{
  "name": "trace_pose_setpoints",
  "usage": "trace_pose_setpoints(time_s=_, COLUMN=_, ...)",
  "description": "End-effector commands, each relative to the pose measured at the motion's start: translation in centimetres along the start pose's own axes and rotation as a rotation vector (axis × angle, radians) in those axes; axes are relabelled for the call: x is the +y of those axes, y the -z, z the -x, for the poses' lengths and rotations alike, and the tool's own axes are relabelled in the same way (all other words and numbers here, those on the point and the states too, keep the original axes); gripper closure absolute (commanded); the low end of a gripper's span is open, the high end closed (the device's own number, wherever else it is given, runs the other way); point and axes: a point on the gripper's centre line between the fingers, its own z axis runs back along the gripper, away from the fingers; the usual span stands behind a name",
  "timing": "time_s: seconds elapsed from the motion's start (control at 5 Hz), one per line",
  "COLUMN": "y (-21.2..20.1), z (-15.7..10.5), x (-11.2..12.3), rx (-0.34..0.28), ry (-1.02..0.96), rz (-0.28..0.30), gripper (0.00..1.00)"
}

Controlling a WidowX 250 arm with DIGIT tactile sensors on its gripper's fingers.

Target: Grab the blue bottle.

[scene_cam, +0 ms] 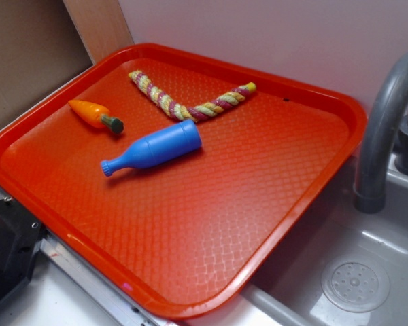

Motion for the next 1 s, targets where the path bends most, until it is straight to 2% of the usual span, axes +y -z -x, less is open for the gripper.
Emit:
trace_pose_setpoints(time_s=0.0, y=0.0, z=0.0, x=0.0, rx=0.0, ry=0.0, rz=0.0, gripper=0.0)
trace_pose_setpoints(time_s=0.2, y=1.9, z=-1.5, x=0.6, rx=-0.029, ry=0.103, rz=0.042, gripper=0.0)
trace_pose_setpoints(time_s=0.4, y=3.7, z=-3.4, x=0.7, rx=-0.094, ry=0.205, rz=0.031, gripper=0.0)
trace_pose_setpoints(time_s=0.6, y=6.3, z=-6.0, x=0.1, rx=-0.096, ry=0.271, rz=0.001, gripper=0.0)
trace_pose_setpoints(time_s=0.8, y=9.4, z=-8.1, x=-1.7, rx=-0.052, ry=0.34, rz=-0.031, gripper=0.0)
